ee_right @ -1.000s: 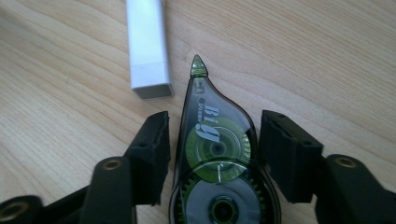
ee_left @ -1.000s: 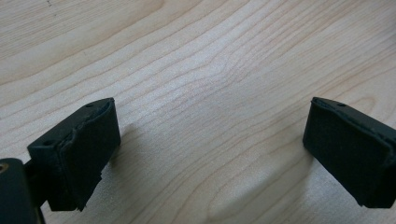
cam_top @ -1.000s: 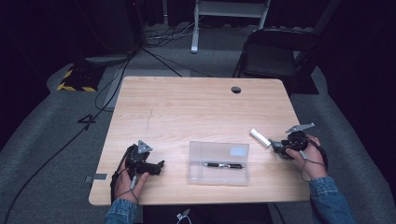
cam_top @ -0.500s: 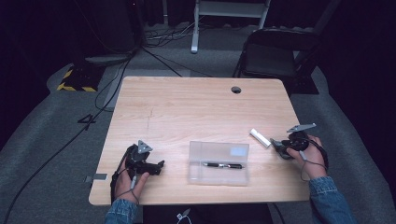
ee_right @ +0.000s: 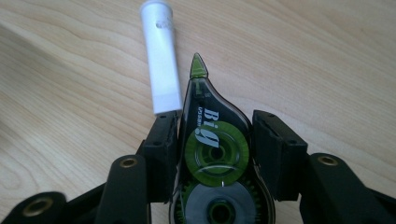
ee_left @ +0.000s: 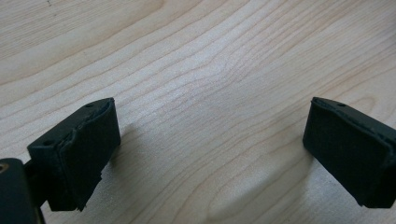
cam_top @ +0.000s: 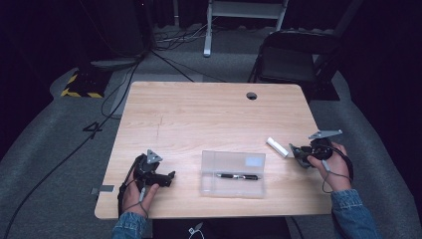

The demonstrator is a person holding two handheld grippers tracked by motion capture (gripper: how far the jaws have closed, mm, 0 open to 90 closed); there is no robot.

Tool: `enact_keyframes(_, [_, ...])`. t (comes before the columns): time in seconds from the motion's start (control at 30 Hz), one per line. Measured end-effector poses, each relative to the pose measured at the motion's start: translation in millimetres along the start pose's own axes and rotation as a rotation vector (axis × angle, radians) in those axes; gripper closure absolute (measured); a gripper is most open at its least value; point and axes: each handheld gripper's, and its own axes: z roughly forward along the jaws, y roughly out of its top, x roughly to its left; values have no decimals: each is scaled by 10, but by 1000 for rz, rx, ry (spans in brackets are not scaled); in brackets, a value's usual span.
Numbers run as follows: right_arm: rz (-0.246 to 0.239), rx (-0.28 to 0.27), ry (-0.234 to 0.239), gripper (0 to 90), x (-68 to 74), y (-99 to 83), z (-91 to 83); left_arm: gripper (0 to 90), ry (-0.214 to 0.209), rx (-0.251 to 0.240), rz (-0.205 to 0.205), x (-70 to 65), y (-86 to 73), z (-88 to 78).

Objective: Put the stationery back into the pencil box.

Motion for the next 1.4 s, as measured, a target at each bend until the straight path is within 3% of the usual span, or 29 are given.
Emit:
enact_keyframes(0.3, [-33,-45,15,526,139,111,-149,43,0,0,0,0,0,0])
enact_keyframes(0.63, [-89,-73,75,526,383,260,-304,43,0,0,0,0,0,0])
enact_keyframes(1.03, [-157,-95,117,526,639,375,-388,43,7,0,-4,-6,-2,-3])
enact_keyframes(1.4, [-224,-109,197,526,927,430,-399,43,8,-1,-8,-9,-4,-4])
